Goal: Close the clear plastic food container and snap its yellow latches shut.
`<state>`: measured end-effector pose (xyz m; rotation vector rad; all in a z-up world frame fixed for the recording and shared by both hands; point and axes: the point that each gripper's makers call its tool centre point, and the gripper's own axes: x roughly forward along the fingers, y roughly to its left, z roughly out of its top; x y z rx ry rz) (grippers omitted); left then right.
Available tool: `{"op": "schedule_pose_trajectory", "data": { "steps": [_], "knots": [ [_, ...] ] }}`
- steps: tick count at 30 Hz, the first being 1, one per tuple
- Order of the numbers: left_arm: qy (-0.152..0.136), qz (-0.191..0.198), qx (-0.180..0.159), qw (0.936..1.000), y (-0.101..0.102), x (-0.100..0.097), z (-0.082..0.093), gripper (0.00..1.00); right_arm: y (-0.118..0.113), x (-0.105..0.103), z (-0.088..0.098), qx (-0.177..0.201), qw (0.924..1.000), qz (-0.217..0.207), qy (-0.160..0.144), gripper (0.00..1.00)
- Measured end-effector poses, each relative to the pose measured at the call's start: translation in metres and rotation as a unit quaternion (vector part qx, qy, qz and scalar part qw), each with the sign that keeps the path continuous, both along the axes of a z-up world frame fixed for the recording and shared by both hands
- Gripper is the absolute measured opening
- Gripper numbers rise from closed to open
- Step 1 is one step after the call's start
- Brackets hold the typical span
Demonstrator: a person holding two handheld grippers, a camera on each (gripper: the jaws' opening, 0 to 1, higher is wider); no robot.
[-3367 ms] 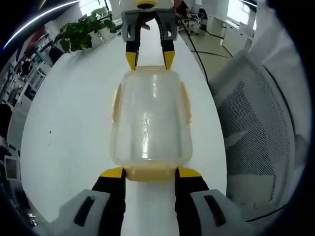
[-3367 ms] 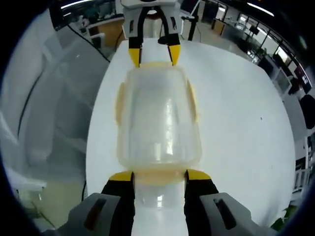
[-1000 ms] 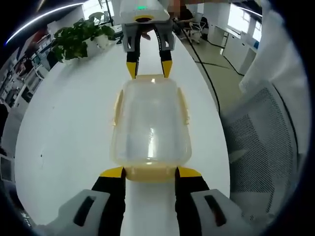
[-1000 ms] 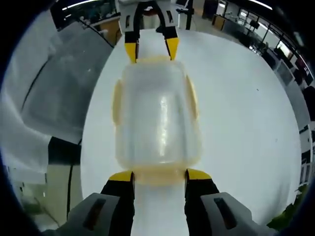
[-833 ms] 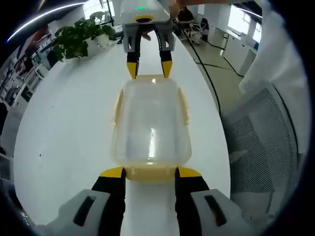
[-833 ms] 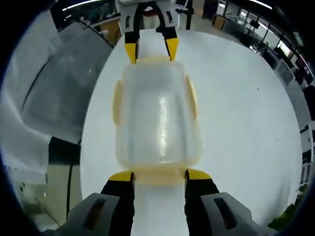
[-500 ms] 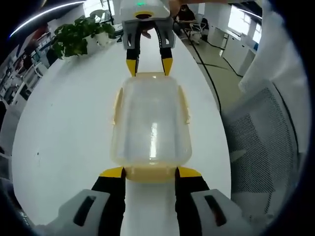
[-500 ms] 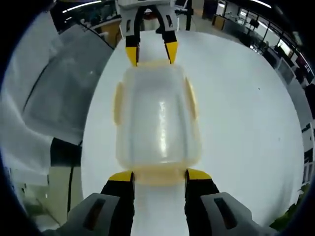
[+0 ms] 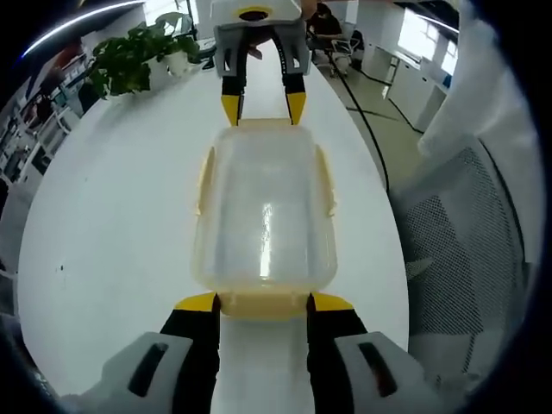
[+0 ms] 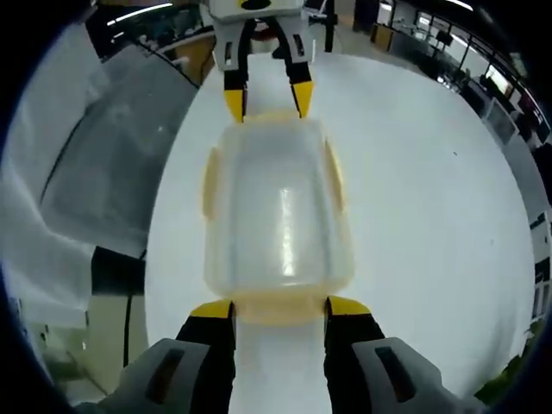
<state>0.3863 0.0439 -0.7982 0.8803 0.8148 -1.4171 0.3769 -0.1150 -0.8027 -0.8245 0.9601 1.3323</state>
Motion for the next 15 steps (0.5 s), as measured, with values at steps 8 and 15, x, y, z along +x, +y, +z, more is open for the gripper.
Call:
{"op": "schedule_pose_trajectory", "data": {
  "steps": [8, 15],
  "knots": [
    [0.002, -0.002, -0.002, 1.0, -0.0002, -0.0003, -0.0016, 0.38, 0.0002, -0.0004, 0.0002, 0.002, 1.0, 0.0, -0.002, 0.38],
    [-0.003, -0.003, -0.006, 1.0, -0.0002, -0.0007, -0.0028, 0.39, -0.0001, -0.0001, -0.0011, 0.002, 1.0, 0.001, -0.009, 0.39]
  ]
}}
